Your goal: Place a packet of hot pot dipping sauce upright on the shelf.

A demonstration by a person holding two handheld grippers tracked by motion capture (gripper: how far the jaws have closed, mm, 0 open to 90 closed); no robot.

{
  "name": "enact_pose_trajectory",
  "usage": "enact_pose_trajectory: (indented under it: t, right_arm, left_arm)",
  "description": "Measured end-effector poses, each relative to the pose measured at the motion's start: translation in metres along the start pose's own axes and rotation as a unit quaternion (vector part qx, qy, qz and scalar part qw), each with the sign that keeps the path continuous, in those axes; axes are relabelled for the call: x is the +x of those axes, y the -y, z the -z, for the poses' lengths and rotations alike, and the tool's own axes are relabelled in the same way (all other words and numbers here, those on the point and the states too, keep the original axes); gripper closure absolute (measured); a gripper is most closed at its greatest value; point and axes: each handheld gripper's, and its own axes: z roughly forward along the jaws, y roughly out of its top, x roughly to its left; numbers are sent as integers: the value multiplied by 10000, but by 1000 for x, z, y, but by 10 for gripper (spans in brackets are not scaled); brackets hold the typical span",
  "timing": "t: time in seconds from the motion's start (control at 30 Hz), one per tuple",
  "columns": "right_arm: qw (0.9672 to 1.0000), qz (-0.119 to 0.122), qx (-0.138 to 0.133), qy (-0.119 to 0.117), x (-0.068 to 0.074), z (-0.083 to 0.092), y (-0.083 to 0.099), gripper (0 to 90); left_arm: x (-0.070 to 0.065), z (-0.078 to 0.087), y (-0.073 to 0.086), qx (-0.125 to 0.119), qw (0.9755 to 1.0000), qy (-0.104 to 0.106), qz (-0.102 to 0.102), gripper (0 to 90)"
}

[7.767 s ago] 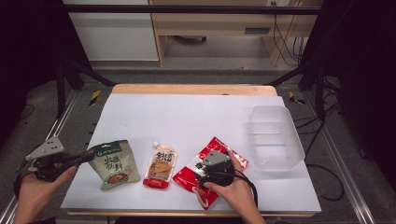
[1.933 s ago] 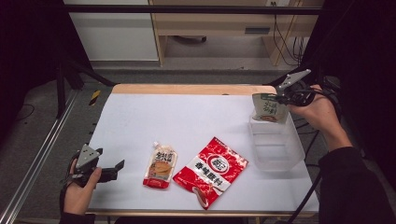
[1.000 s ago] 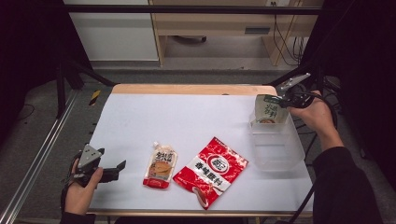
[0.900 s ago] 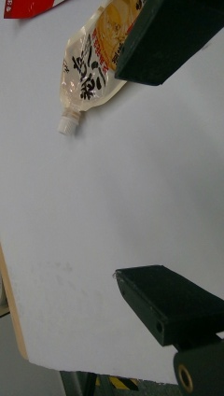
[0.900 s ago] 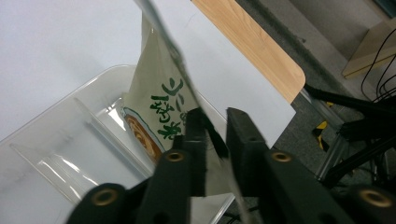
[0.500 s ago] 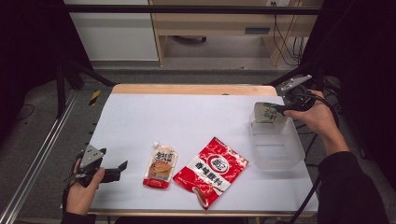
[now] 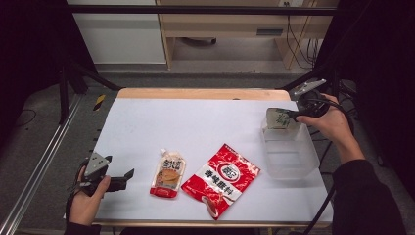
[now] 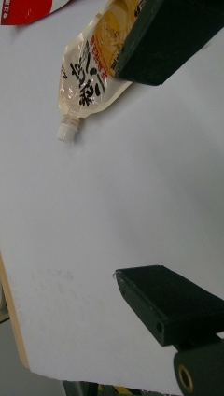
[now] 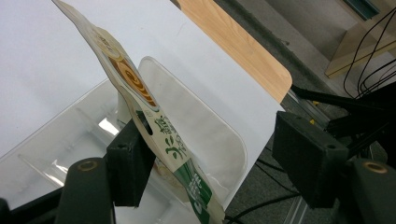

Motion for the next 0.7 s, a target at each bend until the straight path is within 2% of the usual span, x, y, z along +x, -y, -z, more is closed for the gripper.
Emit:
enact_pose_trajectory:
  t: [0.27, 0.53, 0.7]
  right_arm:
    - [9998, -157, 18, 73, -2, -7, -2, 314]
    - [9997, -201, 18, 153, -2, -10, -2, 319]
    - [9989, -381, -20, 268, -7, -15, -4, 336]
  left_arm:
    - [0, 0, 0, 13, 10000, 17, -5, 50]
    - [-1, -1, 0, 30, 10000, 37, -23, 50]
    - [-2, -2, 0, 25, 10000, 46, -19, 50]
